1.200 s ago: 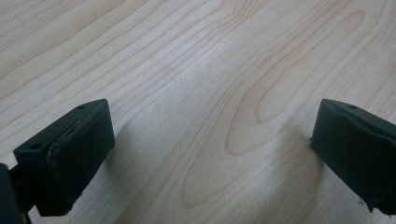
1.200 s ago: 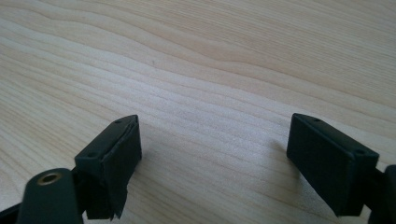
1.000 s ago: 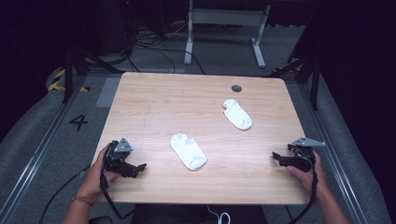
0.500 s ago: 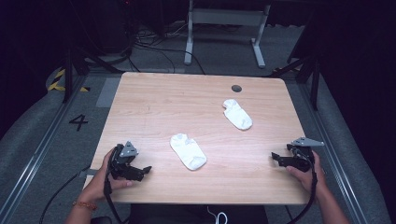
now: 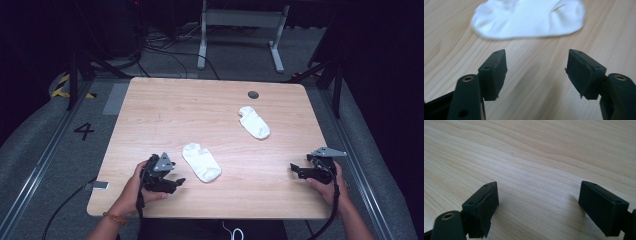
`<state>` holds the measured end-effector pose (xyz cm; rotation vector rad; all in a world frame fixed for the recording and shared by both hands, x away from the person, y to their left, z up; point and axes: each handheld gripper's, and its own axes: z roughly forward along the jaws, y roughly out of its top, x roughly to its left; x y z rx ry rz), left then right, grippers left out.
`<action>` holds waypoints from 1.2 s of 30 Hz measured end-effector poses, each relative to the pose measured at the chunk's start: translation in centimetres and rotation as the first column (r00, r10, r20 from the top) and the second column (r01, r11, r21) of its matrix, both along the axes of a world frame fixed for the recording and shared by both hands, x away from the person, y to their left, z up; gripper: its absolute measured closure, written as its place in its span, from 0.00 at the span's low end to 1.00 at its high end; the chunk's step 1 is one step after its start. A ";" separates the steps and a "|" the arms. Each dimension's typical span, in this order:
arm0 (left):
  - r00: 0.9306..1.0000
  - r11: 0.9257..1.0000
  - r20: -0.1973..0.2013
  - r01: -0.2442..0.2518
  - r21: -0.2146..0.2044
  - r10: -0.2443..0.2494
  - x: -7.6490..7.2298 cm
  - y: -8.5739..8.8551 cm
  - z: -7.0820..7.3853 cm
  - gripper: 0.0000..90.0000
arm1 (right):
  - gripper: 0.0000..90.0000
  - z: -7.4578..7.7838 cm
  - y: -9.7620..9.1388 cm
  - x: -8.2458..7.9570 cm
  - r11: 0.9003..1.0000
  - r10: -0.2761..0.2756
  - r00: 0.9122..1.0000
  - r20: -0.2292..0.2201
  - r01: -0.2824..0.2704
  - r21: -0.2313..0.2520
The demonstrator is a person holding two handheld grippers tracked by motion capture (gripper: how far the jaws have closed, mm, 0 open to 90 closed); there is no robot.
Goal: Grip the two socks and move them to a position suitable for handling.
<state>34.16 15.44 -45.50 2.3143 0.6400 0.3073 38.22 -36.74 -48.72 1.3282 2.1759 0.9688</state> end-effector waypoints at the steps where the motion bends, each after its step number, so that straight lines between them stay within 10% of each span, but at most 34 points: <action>1: 1.000 1.000 -0.003 0.026 -0.010 -0.026 -0.1 -0.8 0.1 0.40 | 0.19 0.0 0.0 0.0 1.000 0.000 1.000 0.000 0.000 0.000; 9: 0.970 0.970 -0.013 0.242 0.029 -0.241 0.0 -6.5 0.2 0.61 | 0.19 0.0 0.0 0.0 1.000 0.000 1.000 0.000 0.000 0.000; 13: 0.963 0.962 -0.020 0.268 0.048 -0.268 0.6 -7.8 -0.1 0.69 | 0.19 0.0 0.0 0.0 1.000 0.000 1.000 0.000 0.000 0.000; 26: 0.963 0.961 -0.045 0.268 0.070 -0.265 2.4 -9.1 -1.1 0.99 | 0.19 0.0 0.0 0.0 1.000 0.000 1.000 0.000 0.000 0.000; 29: 0.955 0.956 -0.048 0.294 0.020 -0.293 2.2 -8.8 -0.4 1.00 | 0.19 0.0 0.0 0.0 1.000 0.000 1.000 0.000 0.000 0.000; 36: 0.963 0.962 -0.034 0.267 -0.058 -0.269 2.5 -7.6 0.8 0.99 | 0.19 0.0 0.0 0.0 1.000 0.003 1.000 0.000 -0.003 0.000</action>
